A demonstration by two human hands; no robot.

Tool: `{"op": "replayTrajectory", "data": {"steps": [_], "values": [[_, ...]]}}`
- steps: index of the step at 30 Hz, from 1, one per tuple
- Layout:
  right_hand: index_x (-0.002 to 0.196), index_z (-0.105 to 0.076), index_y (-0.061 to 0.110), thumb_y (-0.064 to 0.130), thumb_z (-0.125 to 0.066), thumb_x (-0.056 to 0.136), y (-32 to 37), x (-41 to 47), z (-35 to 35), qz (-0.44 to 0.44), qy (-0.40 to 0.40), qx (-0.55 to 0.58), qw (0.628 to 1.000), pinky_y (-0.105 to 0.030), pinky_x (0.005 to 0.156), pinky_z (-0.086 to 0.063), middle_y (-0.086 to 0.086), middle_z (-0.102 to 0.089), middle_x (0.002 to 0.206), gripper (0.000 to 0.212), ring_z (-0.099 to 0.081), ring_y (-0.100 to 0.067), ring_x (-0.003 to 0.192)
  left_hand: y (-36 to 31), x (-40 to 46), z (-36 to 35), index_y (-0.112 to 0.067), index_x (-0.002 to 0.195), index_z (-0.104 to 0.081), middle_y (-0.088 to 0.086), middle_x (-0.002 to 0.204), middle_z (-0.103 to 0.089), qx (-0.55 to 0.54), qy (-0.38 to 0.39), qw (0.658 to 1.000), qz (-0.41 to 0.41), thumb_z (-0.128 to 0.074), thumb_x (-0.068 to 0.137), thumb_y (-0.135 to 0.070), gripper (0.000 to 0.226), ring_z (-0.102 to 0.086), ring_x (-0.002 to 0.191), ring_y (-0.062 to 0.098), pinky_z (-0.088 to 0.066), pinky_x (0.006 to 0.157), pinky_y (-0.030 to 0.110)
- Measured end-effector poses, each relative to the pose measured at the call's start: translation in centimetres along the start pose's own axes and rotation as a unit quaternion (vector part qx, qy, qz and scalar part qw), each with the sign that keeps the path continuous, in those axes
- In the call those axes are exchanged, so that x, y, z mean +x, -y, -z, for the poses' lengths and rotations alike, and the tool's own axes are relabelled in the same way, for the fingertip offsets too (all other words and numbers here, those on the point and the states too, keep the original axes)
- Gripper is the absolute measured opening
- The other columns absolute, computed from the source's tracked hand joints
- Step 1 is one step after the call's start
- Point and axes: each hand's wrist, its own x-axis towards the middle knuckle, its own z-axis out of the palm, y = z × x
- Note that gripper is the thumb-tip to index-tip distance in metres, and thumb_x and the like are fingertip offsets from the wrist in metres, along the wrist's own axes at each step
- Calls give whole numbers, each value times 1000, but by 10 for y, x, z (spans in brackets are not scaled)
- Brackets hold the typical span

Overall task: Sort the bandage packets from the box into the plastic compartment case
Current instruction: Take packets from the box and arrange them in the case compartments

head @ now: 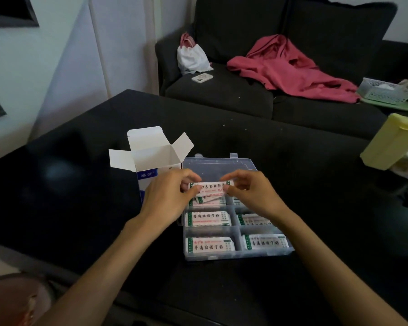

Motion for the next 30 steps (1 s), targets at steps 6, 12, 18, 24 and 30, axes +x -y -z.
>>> {"op": "replayTrajectory", "data": {"steps": [6,12,18,24,30], "values": [[105,-65,20,16,-62,88,-8,1,-7,-13,14,1,1000,-21,75,-54,-1,-69,101,18,-65,-8,90,3,1,2,-31,111,-66,-15,104,-69,51,25,998,11,-63,90,-22,23,-59,84,-3,-47,66,16],[102,-71,24,24,-65,85,-12,5,-11,20,-2,-129,991,-13,62,-37,4,-60,100,17,-50,-2,78,7,-1,10,-37,103,-71,-17,105,-69,98,34,994,32,-65,88,-31,17,-59,81,0,-46,66,23],[103,-69,21,19,-60,89,-12,4,-5,25,8,-96,995,-9,61,-42,5,-68,103,16,-57,3,80,6,-2,12,-37,102,-71,-17,99,-69,94,40,994,36,-66,86,-33,17,-56,78,0,-47,69,23],[90,-69,27,32,-70,80,-15,4,-8,41,10,-169,985,-12,60,-34,10,-61,97,11,-50,2,70,3,-5,8,-35,107,-70,-15,101,-68,145,62,987,-5,-63,88,-34,20,-57,82,3,-40,62,15],[88,-67,26,33,-71,79,-10,14,-7,54,26,-224,973,-17,68,-38,9,-53,96,12,-50,-6,90,2,-5,8,-34,110,-69,-14,109,-66,161,78,984,-17,-59,91,-34,21,-59,90,5,-43,68,16]]}}
